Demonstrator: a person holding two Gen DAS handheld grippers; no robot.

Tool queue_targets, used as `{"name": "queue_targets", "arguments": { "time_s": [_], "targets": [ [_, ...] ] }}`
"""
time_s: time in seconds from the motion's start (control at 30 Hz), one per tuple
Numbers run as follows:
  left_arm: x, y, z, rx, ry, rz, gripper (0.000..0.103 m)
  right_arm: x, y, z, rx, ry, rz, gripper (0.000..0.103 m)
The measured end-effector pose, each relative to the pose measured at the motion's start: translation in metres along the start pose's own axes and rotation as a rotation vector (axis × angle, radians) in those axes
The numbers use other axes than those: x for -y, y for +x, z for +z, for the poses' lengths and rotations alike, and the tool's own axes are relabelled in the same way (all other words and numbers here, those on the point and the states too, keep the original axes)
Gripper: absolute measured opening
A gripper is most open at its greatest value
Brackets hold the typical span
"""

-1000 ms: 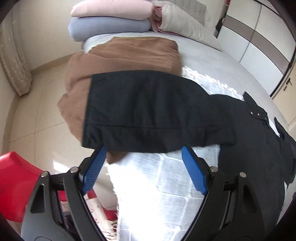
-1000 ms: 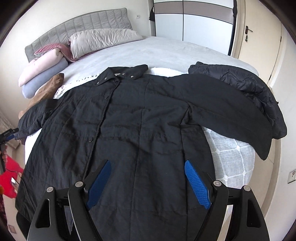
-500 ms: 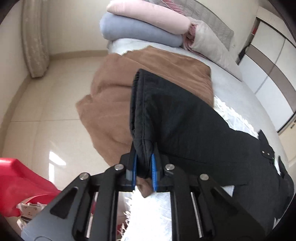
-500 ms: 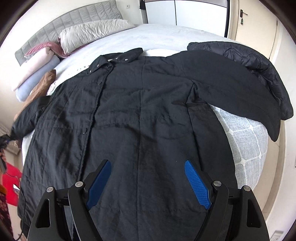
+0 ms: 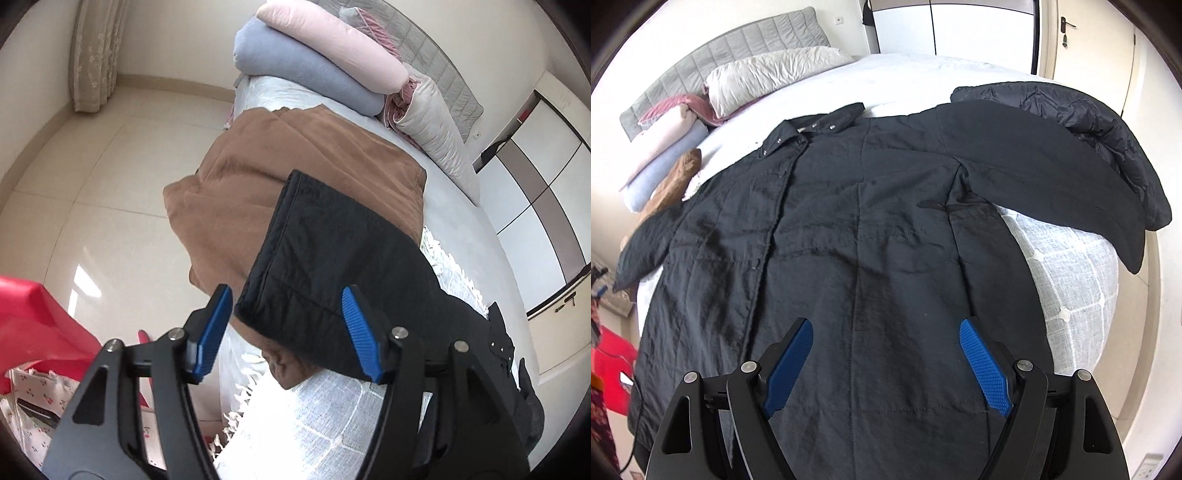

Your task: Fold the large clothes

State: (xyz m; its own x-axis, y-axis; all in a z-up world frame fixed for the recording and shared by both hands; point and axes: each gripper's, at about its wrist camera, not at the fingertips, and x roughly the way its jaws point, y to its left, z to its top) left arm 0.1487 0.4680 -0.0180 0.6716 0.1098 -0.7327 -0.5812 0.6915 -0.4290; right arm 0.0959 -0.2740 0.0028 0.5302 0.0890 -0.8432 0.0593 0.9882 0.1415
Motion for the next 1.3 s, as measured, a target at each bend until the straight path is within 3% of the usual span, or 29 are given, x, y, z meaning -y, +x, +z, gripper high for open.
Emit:
{"name": "queue_targets", "arguments": {
  "time_s": [0.13,0.23,0.27,0.37,0.5,0.7,0.87,1.03,1.13,1.2,1.23,1.3],
  "targets": [
    [-0.006,0.017,-0.012,-0.045,-0.033,0.018,0.062,-0.013,0.008,0.001,0.001,0.009,0.040,0.083],
    [-0.005,0.014,-0.015,-0.009,-0.077,-0.024,0.005,-0.025,0.011,0.002,-0.002,-0.001,0.070,0.083],
    [0.000,0.008,-0.014,0.021,-0.080,-0.057,0.004,-0.028,0.011,0.002,0.000,-0.005,0.076,0.083],
    [0.038,-0.020,-0.007,0.117,0.036,-0.118,0.003,-0.037,0.010,0.006,0.012,-0.020,0.089,0.083],
    [0.109,-0.072,0.001,0.217,0.156,-0.289,0.003,-0.044,0.010,0.013,0.028,-0.025,0.092,0.083],
    [0.222,-0.131,-0.003,0.245,0.315,-0.521,0.003,-0.047,0.008,0.023,0.055,-0.012,0.124,0.083],
    [0.305,-0.149,-0.030,0.189,0.428,-0.633,0.003,-0.046,0.009,0.027,0.059,-0.007,0.137,0.083],
    [0.370,-0.144,-0.073,0.108,0.540,-0.684,0.003,-0.040,0.008,0.031,0.069,0.006,0.144,0.083],
    [0.400,-0.135,-0.106,0.007,0.638,-0.733,0.004,-0.036,0.008,0.033,0.073,0.013,0.142,0.083],
    [0.416,-0.126,-0.128,-0.112,0.732,-0.787,0.006,-0.033,0.008,0.034,0.075,0.019,0.140,0.083],
    [0.418,-0.124,-0.135,-0.124,0.757,-0.785,0.010,-0.031,0.008,0.035,0.075,0.022,0.138,0.083],
    [0.414,-0.127,-0.142,-0.088,0.786,-0.778,0.028,-0.027,0.009,0.037,0.073,0.027,0.138,0.083]
  ]
}}
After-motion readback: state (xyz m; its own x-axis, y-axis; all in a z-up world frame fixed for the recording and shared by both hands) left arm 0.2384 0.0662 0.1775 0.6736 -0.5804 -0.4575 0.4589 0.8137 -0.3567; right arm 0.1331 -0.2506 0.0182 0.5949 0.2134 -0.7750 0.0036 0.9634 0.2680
